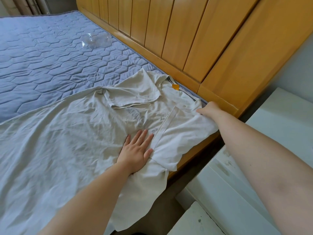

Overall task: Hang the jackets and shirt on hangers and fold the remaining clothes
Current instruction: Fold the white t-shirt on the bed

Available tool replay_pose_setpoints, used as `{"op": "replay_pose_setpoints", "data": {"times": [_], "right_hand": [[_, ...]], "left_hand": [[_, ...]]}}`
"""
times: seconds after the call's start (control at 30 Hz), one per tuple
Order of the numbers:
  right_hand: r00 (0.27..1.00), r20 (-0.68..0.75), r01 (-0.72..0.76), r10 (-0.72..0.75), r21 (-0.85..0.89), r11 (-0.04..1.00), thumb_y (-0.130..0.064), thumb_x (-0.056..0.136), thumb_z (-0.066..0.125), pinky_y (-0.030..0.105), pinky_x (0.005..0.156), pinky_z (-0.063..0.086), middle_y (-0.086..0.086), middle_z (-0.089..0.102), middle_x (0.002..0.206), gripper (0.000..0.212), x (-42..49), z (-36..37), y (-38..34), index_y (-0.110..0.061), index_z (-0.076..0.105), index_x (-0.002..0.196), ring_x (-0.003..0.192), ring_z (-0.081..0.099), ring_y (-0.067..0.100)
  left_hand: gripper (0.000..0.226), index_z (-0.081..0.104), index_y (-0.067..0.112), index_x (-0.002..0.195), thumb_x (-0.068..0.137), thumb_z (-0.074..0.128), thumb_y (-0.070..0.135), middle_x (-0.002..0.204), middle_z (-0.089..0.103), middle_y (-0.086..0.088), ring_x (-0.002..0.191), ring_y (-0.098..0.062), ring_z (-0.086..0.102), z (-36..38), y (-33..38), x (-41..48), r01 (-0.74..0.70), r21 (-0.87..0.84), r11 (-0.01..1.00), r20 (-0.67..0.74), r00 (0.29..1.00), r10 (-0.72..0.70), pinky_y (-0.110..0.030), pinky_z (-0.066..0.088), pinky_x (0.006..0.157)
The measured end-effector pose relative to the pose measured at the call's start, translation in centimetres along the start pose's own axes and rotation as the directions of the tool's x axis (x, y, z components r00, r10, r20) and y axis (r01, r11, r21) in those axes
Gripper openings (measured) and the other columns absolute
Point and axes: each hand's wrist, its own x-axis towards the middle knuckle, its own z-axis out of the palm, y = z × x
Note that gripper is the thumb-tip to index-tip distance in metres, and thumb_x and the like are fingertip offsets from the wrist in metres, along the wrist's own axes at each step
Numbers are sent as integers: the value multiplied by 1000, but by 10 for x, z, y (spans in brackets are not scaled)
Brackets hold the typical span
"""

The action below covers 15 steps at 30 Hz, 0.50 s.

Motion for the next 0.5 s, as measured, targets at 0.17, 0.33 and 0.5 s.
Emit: {"op": "replay_pose_setpoints", "data": {"times": [0.17, 0.33, 0.5], "right_hand": [[999, 44, -25, 26, -19, 1000, -30, 84, 70, 35, 91, 44, 14, 49, 134, 65, -1, 5, -3, -2, 43, 135, 120, 50, 31], [981, -129, 143, -142, -3, 990, -13, 82, 59, 27, 50, 30, 1, 45, 69, 26, -19, 12, -14, -14, 38, 65, 63, 44, 18], [865, -98, 480, -492, -122, 869, -3, 85, 48, 32, 60, 38, 9, 55, 86, 9, -79, 21, -70, -8, 50, 93, 81, 53, 30]], "left_hand": [[65, -16, 41, 146, 87, -5, 64, 158, -16, 13, 145, -9, -16, 3, -5, 5, 6, -9, 1000, 53, 999, -6, -39, -12, 116], [62, 15, 37, 151, 97, 45, 44, 160, 3, 12, 147, -7, -1, -29, -2, 15, 101, -308, 946, 238, 971, -26, -33, -1, 117], [29, 59, 10, 124, 95, 55, 10, 115, 64, -9, 90, -17, 61, -76, -33, 6, 386, -904, 185, 333, 905, -262, -25, 49, 81]]}}
